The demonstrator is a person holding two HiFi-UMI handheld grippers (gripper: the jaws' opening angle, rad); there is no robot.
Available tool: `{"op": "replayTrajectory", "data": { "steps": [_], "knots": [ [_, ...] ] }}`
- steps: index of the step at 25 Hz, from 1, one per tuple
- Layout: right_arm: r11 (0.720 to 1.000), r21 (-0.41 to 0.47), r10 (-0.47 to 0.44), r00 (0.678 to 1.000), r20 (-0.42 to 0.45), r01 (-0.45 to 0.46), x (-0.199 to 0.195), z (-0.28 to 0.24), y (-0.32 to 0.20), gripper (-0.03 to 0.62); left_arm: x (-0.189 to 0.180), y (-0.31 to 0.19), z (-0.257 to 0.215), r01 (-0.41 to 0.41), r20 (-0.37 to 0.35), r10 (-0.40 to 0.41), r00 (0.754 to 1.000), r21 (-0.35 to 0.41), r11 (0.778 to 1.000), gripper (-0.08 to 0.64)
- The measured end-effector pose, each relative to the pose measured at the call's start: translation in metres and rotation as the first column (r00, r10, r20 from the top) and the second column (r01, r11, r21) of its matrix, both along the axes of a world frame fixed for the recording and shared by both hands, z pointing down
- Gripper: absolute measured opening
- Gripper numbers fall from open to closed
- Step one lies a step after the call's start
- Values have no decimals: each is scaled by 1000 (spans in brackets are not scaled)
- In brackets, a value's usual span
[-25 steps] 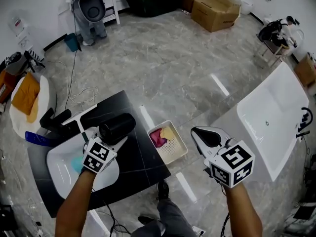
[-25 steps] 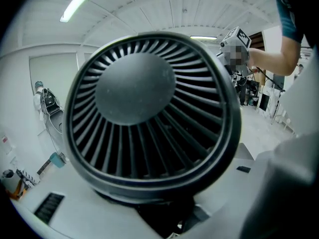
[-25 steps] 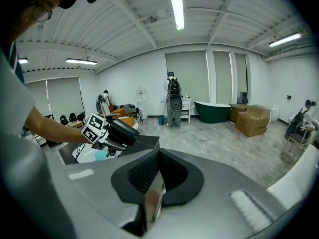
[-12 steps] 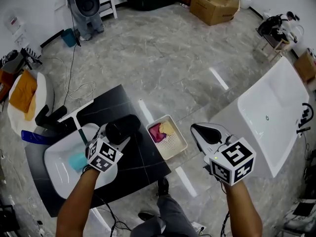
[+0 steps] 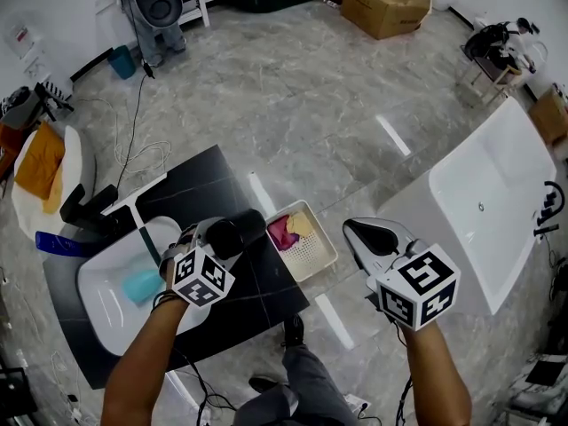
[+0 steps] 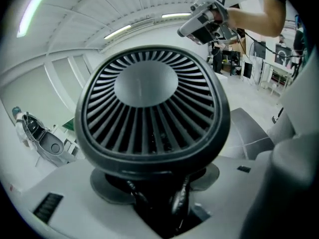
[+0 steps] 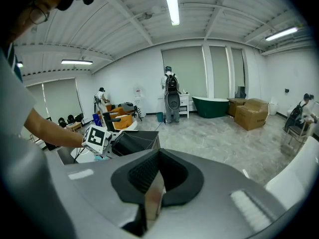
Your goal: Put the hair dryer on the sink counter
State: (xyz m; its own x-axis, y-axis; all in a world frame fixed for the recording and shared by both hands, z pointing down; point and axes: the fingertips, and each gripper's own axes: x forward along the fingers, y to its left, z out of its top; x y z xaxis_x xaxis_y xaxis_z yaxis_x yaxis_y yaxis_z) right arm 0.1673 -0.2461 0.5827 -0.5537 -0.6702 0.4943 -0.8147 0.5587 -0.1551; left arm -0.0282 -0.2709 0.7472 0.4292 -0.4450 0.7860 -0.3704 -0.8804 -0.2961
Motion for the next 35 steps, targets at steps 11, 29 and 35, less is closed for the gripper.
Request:
{"op": "replayTrajectory", "data": {
  "steps": [11, 29, 35],
  "knots": [
    [1000, -17, 12, 1000, -1, -12, -5, 3, 4, 11, 7, 15, 16, -122, 123, 120, 985, 10, 992, 261],
    [999, -37, 11, 1000, -4, -11, -20, -6, 18, 11, 10, 62, 9, -234, 108, 246, 963, -112, 966, 345],
    [999, -42, -8, 1000, -8, 8, -29, -10, 25, 11, 5, 80, 11, -247, 142, 258, 956, -90, 965, 347]
  ]
}}
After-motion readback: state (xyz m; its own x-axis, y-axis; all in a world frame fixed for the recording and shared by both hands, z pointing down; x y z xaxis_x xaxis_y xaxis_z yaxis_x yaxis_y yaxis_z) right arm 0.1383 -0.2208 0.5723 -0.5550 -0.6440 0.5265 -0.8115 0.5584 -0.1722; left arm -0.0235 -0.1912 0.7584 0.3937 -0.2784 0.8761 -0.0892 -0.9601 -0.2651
